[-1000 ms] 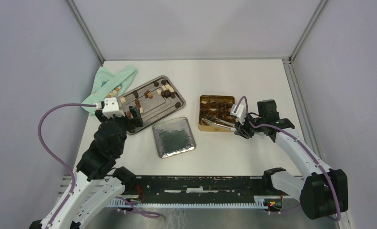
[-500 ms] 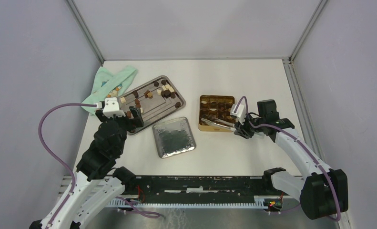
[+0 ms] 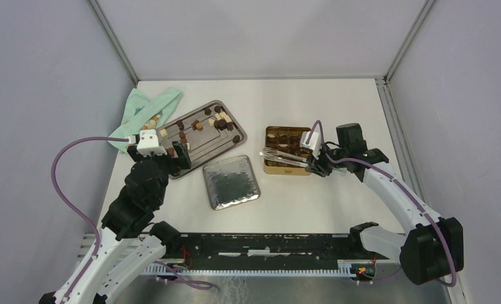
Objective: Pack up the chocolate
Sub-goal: Place the fake chocolate in the packing box, then pick up the fake chocolate from the plate.
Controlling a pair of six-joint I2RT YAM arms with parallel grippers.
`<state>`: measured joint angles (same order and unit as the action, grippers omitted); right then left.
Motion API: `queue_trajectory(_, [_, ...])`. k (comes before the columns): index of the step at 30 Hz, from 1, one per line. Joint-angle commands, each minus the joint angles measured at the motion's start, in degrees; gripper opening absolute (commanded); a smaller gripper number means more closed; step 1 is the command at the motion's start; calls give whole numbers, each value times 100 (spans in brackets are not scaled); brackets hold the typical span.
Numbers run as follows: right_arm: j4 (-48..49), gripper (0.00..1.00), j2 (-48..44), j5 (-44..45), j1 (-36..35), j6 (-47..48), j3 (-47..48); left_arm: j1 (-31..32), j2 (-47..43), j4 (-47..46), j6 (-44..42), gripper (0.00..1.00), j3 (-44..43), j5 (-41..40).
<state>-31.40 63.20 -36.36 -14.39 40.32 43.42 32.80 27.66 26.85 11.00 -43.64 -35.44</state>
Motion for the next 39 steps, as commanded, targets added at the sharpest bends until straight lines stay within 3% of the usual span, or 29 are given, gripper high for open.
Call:
queue_trajectory(1, [184,38,357,178,-598,-38,794,-36,-46,-211,-182,99,-13,78])
queue_trajectory(17, [-174,38,3704,1722,-2966,-399,4047,-36,-200,-215,-178,99,-22,38])
queue_trajectory(27, [-488,38,5701,1985,-3288,-906,6432,-45,-296,-230,-172,99,-18,27])
queue_trajectory(39, [-254,41,6304,2025,-3332,-1126,6911,-63,-340,-242,-185,99,-15,60])
